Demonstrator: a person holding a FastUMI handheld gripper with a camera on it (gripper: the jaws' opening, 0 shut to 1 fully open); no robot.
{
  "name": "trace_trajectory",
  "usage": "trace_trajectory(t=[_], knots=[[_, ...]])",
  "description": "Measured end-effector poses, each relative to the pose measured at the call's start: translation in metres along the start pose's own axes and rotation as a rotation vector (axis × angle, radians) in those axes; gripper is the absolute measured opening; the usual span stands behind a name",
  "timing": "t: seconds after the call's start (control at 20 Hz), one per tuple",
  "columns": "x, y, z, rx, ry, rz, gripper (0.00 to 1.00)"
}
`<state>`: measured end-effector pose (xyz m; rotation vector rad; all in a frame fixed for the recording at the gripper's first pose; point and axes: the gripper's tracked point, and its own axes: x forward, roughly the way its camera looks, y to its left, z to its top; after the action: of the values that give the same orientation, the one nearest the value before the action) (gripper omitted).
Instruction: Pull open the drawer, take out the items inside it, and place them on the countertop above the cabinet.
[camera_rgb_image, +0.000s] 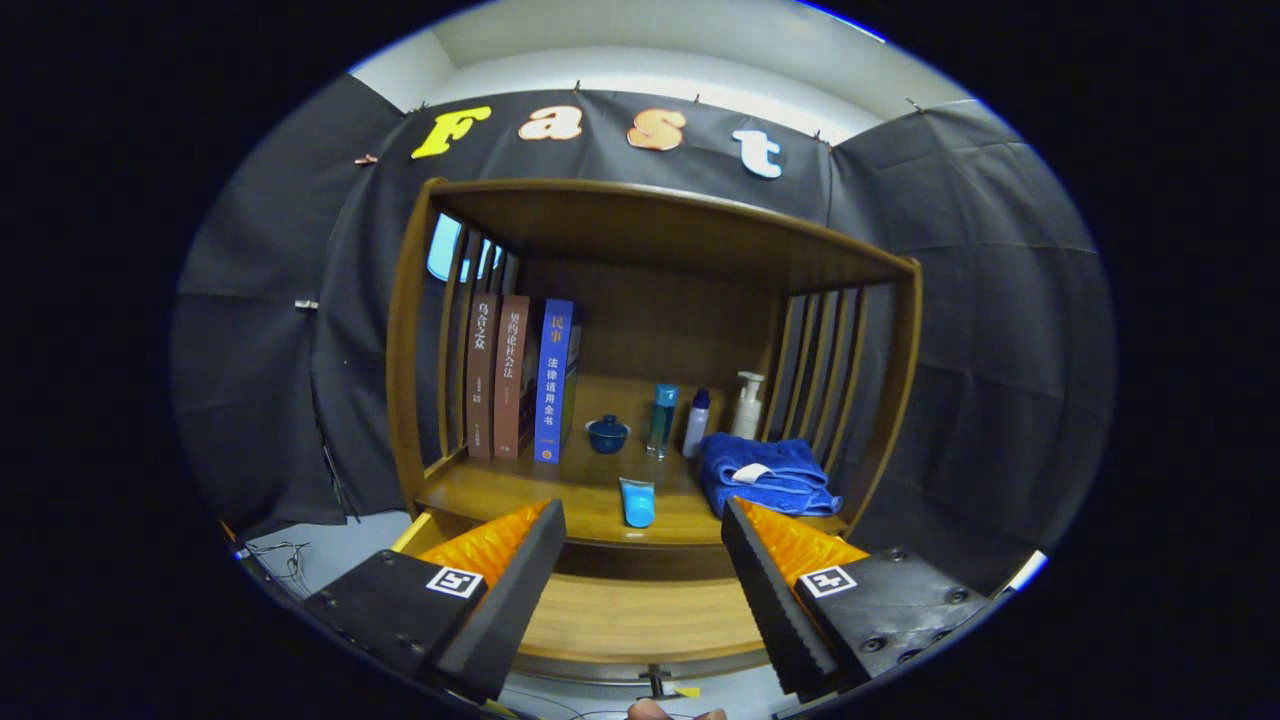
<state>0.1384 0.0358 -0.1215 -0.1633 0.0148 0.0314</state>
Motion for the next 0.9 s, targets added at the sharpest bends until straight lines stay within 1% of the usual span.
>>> trace_trajectory(t=[0.15, 0.25, 0.45, 0.55, 0.7, 0.9], knots=[[-0.027, -0.008, -0.038, 0.046, -0.007, -0.012, 0.99], [-0.036, -0.009, -0.066, 0.058, 0.02, -0.013, 0.99], [-0.04, -0.013, -0.129, 0.13, 0.106, -0.006, 0.99], [-0.038, -0.014, -0.15, 0.146, 0.122, -0.008, 0.99], [-0.034, -0.013, -0.165, 0.142, 0.096, -0.008, 0.99], [-0.027, -0.004, -0.17, 0.067, 0.072, 0.009, 0.99]])
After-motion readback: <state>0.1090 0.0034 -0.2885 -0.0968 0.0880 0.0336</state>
